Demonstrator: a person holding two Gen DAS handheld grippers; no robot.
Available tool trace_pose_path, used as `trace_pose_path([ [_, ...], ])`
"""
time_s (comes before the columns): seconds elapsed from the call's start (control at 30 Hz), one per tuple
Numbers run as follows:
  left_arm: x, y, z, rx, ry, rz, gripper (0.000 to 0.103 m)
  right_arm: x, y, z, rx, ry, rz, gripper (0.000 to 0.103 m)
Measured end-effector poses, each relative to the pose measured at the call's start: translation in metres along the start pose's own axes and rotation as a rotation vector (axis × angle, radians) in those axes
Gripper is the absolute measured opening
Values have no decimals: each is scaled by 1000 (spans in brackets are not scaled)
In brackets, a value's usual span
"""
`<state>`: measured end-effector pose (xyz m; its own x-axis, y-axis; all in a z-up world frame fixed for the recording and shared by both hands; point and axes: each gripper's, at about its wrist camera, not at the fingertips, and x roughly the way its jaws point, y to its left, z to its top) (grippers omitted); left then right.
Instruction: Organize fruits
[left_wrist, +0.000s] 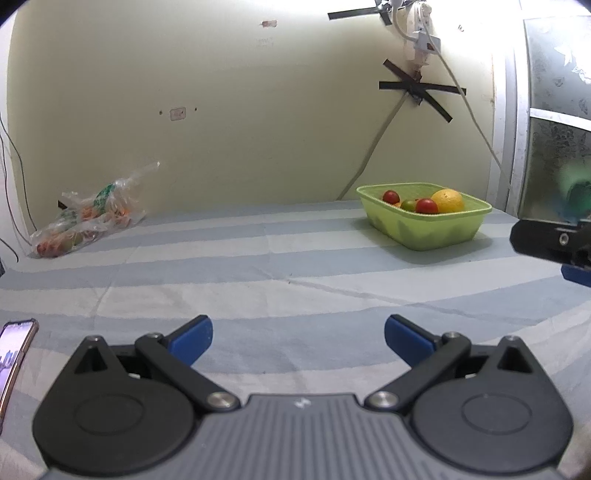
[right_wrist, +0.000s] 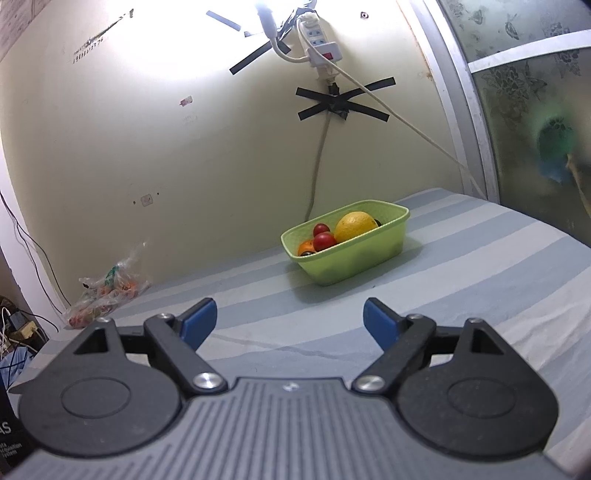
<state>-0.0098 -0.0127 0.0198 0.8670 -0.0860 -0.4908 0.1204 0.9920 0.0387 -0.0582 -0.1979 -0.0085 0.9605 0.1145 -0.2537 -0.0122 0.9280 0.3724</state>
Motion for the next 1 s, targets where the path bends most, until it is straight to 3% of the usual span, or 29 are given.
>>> trace_pose_path([
  [1.0, 3, -16, -6, 48, 69, -13, 103, -4, -10, 0, 57, -15, -1, 89],
])
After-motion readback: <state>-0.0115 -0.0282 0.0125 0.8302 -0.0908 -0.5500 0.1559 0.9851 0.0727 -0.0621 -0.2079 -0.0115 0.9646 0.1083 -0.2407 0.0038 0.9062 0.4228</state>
